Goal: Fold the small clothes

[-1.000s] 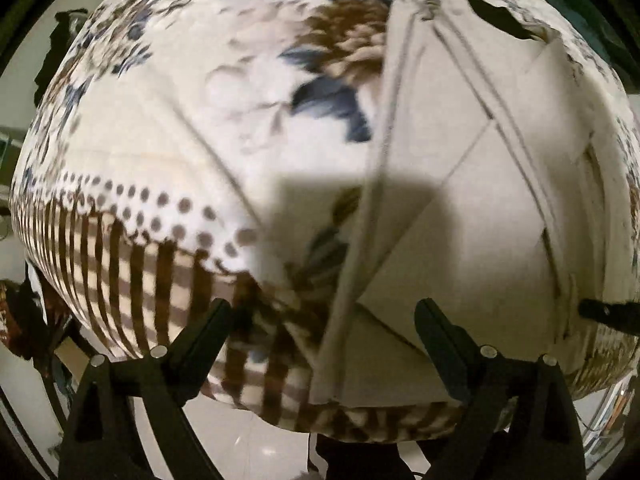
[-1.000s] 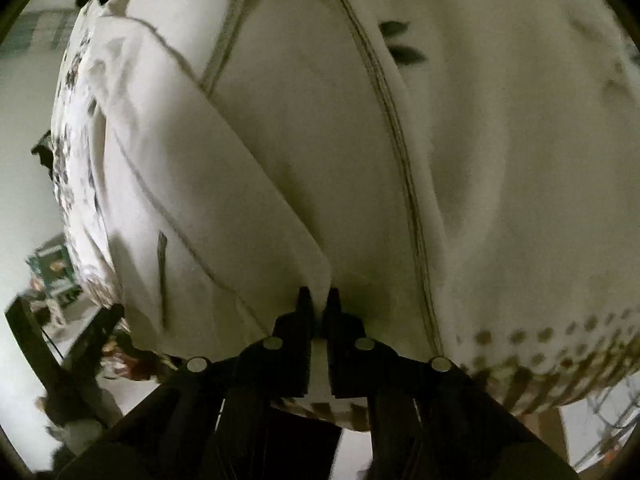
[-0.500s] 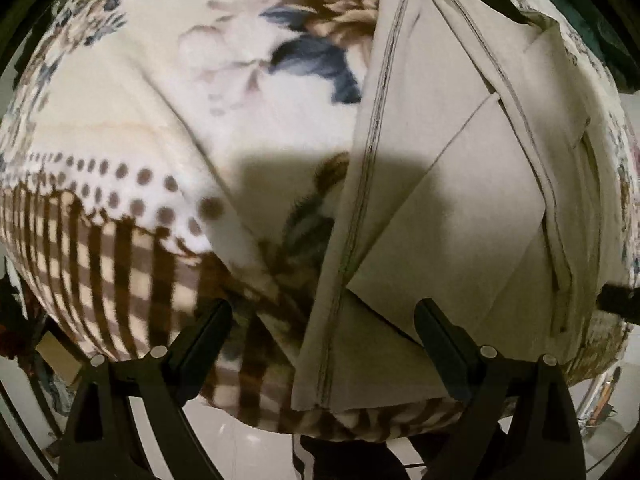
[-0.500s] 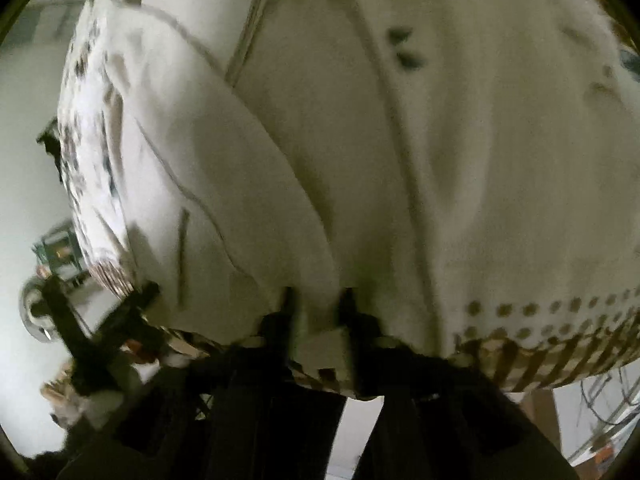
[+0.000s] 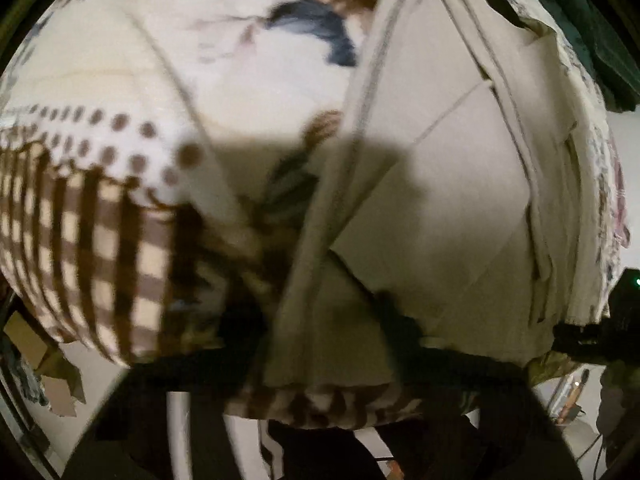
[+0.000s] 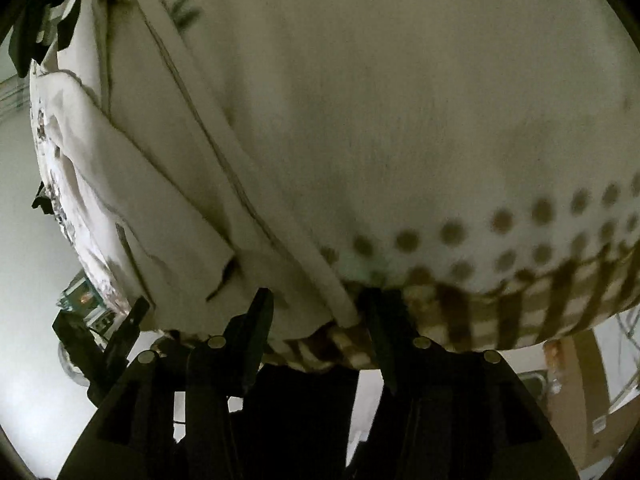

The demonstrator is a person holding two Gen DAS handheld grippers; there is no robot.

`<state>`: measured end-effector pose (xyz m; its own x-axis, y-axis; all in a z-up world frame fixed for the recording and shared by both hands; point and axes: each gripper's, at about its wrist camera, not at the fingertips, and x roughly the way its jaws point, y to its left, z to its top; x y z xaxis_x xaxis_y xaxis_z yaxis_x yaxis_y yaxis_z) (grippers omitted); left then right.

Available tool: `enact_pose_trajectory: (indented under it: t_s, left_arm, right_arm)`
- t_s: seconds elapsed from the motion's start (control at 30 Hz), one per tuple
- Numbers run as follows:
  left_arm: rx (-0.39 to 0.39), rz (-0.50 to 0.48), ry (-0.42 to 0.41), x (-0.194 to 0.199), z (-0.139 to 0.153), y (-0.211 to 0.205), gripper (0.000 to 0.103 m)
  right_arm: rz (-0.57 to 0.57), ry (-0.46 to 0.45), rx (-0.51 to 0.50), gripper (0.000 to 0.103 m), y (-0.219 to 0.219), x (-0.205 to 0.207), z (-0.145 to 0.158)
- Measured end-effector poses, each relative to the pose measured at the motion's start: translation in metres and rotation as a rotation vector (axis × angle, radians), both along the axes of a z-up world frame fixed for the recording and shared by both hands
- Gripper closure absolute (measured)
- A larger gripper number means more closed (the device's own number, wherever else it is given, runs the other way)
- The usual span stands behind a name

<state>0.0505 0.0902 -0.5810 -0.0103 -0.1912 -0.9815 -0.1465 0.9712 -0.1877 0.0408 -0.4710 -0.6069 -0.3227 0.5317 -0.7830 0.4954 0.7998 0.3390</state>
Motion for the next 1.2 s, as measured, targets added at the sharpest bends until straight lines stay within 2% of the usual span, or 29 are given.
enact_pose_trajectory:
  t_s: [0.03,0.1,0.17,0.3,0.4,0.43,0.5,0.6,0.7,0.8,0.83,0.93,0.97,1.03,1.07,1.1,1.17,1.2]
  left_arm:
    - [0.005,0.016,-0.002,-0.003,0.001,0.008,0.086]
    - [-0.006,0.048,-0.006,-0.008,0.004,0.017,0.093]
    - [-0.028,0.074,-0.006,-0.014,0.009,0.024,0.095]
    - [-0.052,0.108,-0.004,-0.017,0.023,0.039,0.096]
    - [-0.104,0.175,-0.007,-0.015,0.041,0.056,0.098]
    - [-0.113,0.187,-0.026,-0.012,0.048,0.061,0.101]
    - [-0.119,0.191,-0.076,-0.002,0.064,0.064,0.101]
    - [-0.133,0.194,-0.152,0.033,0.089,0.06,0.101]
    - [-0.145,0.197,-0.224,0.067,0.093,0.045,0.101]
    - [-0.158,0.204,-0.289,0.122,0.093,0.031,0.101]
    - [-0.165,0.2,-0.303,0.139,0.087,0.029,0.101]
    - [-0.186,0.234,-0.269,0.178,0.07,0.03,0.099]
    - [-0.197,0.249,-0.253,0.188,0.064,0.033,0.099]
    - [-0.211,0.297,-0.223,0.197,0.06,0.046,0.098]
    - [-0.215,0.316,-0.229,0.196,0.062,0.053,0.097]
    - [-0.223,0.33,-0.245,0.193,0.063,0.06,0.094]
    - [-0.208,0.34,-0.255,0.187,0.062,0.067,0.076]
    - [-0.201,0.336,-0.255,0.181,0.06,0.069,0.061]
  right_arm:
    - [-0.001,-0.005,-0.006,0.069,0.001,-0.002,0.0]
    - [-0.012,-0.02,-0.001,0.094,0.002,-0.004,0.004]
    - [-0.027,-0.039,-0.003,0.097,0.01,-0.003,0.007]
    - [-0.033,-0.083,0.043,0.098,0.018,0.006,0.027]
    - [-0.033,-0.132,0.08,0.098,0.018,0.021,0.051]
    - [-0.025,-0.161,0.092,0.098,0.02,0.031,0.06]
    - [-0.006,-0.212,0.1,0.1,0.026,0.05,0.073]
    - [0.002,-0.282,0.107,0.1,0.028,0.087,0.085]
    - [0.012,-0.351,0.087,0.1,0.021,0.13,0.091]
    - [0.029,-0.427,0.044,0.1,0.021,0.178,0.092]
    - [0.025,-0.445,0.034,0.1,0.023,0.192,0.091]
    - [-0.021,-0.446,0.0,0.099,0.011,0.227,0.079]
    - [-0.05,-0.437,0.009,0.098,0.006,0.235,0.075]
    - [-0.069,-0.427,0.015,0.083,-0.003,0.244,0.071]
    - [-0.064,-0.449,-0.001,0.058,-0.006,0.244,0.074]
    - [-0.054,-0.466,-0.015,0.04,-0.008,0.24,0.076]
    - [-0.008,-0.468,-0.042,0.04,-0.006,0.233,0.075]
    - [0.022,-0.451,-0.042,0.04,-0.004,0.227,0.072]
